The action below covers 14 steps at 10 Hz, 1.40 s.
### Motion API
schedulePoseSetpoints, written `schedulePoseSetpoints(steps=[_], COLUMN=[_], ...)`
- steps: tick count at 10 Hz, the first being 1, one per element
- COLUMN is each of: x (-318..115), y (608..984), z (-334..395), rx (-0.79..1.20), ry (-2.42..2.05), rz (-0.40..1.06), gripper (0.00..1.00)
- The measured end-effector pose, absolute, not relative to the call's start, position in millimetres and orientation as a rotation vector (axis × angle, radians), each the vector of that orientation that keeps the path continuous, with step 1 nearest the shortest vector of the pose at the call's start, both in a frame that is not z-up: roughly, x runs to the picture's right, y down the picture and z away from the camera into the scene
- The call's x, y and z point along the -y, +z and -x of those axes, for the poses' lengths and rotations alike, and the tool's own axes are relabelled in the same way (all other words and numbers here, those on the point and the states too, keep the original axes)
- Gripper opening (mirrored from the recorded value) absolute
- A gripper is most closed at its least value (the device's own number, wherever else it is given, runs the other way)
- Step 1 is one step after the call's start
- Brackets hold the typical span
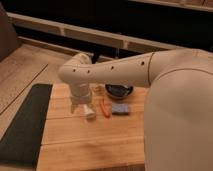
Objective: Place the pepper on the white sponge
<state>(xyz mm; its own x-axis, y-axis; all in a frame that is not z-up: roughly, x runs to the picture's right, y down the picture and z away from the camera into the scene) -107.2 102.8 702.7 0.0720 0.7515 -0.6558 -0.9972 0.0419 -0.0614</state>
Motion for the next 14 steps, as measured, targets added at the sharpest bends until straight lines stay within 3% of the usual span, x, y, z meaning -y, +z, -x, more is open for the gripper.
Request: schedulePoseSetpoints(steps=[11,14], x=[-101.2,-34.8], y=[703.0,714.5], z=[106.9,101.5], rx=[-0.517,-0.310], ry=[1.435,1.456], rz=[0.586,0.462], gripper=[0.65,0.65])
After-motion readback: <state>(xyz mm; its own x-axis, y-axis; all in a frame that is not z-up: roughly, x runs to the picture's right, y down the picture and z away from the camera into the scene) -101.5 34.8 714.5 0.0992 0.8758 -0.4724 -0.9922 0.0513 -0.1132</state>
